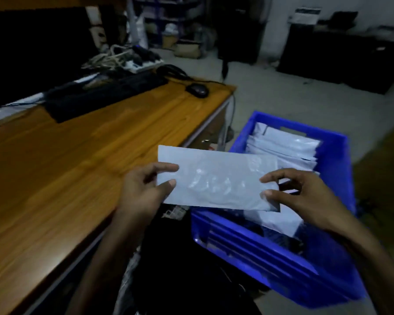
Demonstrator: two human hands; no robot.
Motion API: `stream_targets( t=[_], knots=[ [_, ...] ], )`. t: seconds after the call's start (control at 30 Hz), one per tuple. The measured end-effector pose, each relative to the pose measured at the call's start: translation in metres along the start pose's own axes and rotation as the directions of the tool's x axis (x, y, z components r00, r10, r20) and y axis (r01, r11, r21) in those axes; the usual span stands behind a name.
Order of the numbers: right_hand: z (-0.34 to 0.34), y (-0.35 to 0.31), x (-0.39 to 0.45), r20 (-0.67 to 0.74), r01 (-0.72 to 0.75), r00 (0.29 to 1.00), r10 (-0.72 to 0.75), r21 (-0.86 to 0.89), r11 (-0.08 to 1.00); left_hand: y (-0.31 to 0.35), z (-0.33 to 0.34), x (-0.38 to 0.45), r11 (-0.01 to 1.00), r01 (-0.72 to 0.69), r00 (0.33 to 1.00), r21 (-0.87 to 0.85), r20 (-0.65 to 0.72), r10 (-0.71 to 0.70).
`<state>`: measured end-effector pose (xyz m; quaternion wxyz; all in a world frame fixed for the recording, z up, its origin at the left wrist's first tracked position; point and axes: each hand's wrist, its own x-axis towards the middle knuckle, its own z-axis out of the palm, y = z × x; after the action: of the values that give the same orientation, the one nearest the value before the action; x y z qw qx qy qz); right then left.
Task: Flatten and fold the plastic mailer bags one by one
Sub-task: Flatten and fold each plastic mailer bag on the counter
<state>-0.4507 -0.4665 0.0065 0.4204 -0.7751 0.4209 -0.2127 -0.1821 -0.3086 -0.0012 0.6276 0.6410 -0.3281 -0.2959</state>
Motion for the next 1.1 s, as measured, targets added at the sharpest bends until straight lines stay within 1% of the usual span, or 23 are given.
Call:
stream_targets(
  t=[0.1, 0.17, 0.2, 0.27, 0.37, 0.47, 0.53, 0.6, 0.67, 0.7, 0.77, 0.83, 0.9, 0.97, 1.03, 1.1],
  knots=[
    [-0.035, 0.037, -0.008, 0.008, -0.094, 0.995, 0.096, -0.141, 0.986, -0.004, 0.060, 0.028, 0.995, 0.008, 0.989, 0.096, 0.149, -0.023],
    [-0.051, 0.054, -0.009, 0.015, -0.155, 0.987, 0.163, -0.243, 0.958, -0.012, 0.092, 0.042, 0.980, -0.040, 0.971, 0.197, 0.239, -0.008],
    [-0.056, 0.060, -0.008, -0.006, -0.177, 0.983, 0.183, -0.287, 0.941, -0.015, 0.105, 0.047, 0.969, -0.066, 0.963, 0.238, 0.270, 0.000],
    [-0.062, 0.072, -0.004, -0.087, -0.227, 0.974, 0.210, -0.335, 0.914, -0.025, 0.128, 0.055, 0.950, -0.073, 0.956, 0.303, 0.294, -0.020],
    [-0.062, 0.086, 0.001, -0.182, -0.305, 0.950, 0.253, -0.384, 0.872, -0.041, 0.151, 0.062, 0.939, -0.023, 0.953, 0.344, 0.293, -0.083],
    [-0.052, 0.095, 0.005, -0.226, -0.358, 0.932, 0.285, -0.427, 0.831, -0.061, 0.164, 0.069, 0.913, 0.064, 0.946, 0.403, 0.266, -0.184],
    [-0.040, 0.096, 0.006, -0.217, -0.371, 0.928, 0.303, -0.468, 0.802, -0.073, 0.171, 0.072, 0.881, 0.117, 0.932, 0.458, 0.256, -0.257],
    [-0.025, 0.099, 0.006, -0.126, -0.321, 0.945, 0.301, -0.519, 0.792, -0.083, 0.176, 0.075, 0.845, 0.145, 0.921, 0.515, 0.242, -0.305],
    [-0.012, 0.102, 0.007, 0.048, -0.231, 0.949, 0.312, -0.566, 0.791, -0.094, 0.177, 0.080, 0.819, 0.157, 0.907, 0.552, 0.248, -0.342],
    [-0.006, 0.102, 0.008, 0.164, -0.173, 0.932, 0.324, -0.583, 0.794, -0.098, 0.178, 0.084, 0.808, 0.163, 0.897, 0.566, 0.256, -0.360],
    [0.007, 0.104, 0.011, 0.390, -0.034, 0.861, 0.327, -0.596, 0.802, -0.104, 0.178, 0.092, 0.788, 0.146, 0.875, 0.599, 0.294, -0.385],
    [0.021, 0.110, 0.016, 0.517, 0.076, 0.789, 0.331, -0.618, 0.782, -0.107, 0.180, 0.099, 0.739, 0.097, 0.848, 0.666, 0.333, -0.412],
    [0.033, 0.121, 0.020, 0.570, 0.151, 0.731, 0.375, -0.672, 0.725, -0.114, 0.180, 0.105, 0.672, 0.028, 0.810, 0.740, 0.377, -0.449],
    [0.037, 0.128, 0.023, 0.583, 0.201, 0.685, 0.436, -0.727, 0.656, -0.124, 0.175, 0.108, 0.593, -0.046, 0.755, 0.804, 0.416, -0.507],
    [0.033, 0.128, 0.027, 0.572, 0.213, 0.659, 0.489, -0.765, 0.607, -0.136, 0.169, 0.108, 0.528, -0.114, 0.703, 0.841, 0.444, -0.555],
    [0.029, 0.125, 0.032, 0.549, 0.205, 0.643, 0.534, -0.795, 0.571, -0.137, 0.167, 0.102, 0.456, -0.214, 0.668, 0.864, 0.470, -0.577]
  ],
)
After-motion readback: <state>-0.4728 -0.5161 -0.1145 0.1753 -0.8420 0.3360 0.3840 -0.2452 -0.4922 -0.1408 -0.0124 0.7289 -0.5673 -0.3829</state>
